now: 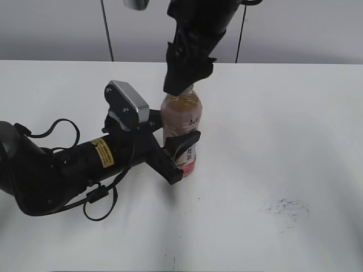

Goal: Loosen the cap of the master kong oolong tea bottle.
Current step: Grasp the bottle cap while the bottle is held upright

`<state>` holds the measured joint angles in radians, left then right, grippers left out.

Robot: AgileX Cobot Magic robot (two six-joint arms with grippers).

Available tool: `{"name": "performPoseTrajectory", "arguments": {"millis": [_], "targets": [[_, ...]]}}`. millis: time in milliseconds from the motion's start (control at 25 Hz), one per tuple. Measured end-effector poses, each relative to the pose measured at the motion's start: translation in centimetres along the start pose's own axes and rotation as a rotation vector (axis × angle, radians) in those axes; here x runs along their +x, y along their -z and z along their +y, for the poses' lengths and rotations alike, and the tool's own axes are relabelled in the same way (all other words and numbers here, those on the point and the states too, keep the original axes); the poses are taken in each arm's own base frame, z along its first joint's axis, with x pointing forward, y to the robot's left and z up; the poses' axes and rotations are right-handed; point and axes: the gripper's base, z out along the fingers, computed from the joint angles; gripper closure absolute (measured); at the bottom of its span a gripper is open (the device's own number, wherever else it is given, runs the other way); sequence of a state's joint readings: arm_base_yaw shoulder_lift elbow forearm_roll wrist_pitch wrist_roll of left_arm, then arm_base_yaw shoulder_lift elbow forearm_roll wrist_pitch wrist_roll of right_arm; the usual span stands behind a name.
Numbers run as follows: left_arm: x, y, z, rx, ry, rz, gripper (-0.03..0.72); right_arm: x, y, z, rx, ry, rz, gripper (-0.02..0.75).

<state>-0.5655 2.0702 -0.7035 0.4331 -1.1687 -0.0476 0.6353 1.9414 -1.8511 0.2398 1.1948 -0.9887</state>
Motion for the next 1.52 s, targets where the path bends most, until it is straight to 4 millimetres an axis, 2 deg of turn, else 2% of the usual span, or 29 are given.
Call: {"name": "performPoseTrajectory", "arguments": {"millis": [240,320,440,720,960,1440,1520], "targets": [[0.0,0.0,-0.4,0.045,-0.021,-0.001,0.3,-0.9,2.7,-0.5,0.067,-0.557,-0.046,0.16],[0.0,0.0,-0.4,0.046,-0.022,-0.001,0.3,-0.7,3.0,-0.8,0.102,-0.774,-0.039,0.164],[0.0,0.0,-0.4,0.046,-0.019,-0.001,0.3,-0.5,3.0,-0.9,0.117,-0.964,-0.035,0.165],[0.0,0.0,-0.4,0.047,-0.02,-0.001,0.3,-0.7,2.7,-0.6,0.082,-1.055,-0.043,0.176],[0.0,0.0,-0.4,0.048,-0.02,-0.001,0.3,-0.3,0.6,0.6,0.066,-1.055,0.042,0.185],[0.0,0.0,-0.4,0.049,-0.02,-0.001,0.3,0.1,-0.3,1.2,0.058,-1.075,0.085,0.223],[0.0,0.0,-0.4,0.05,-0.02,-0.001,0.3,0.1,-0.3,1.2,0.058,-1.076,0.085,0.247]]}}
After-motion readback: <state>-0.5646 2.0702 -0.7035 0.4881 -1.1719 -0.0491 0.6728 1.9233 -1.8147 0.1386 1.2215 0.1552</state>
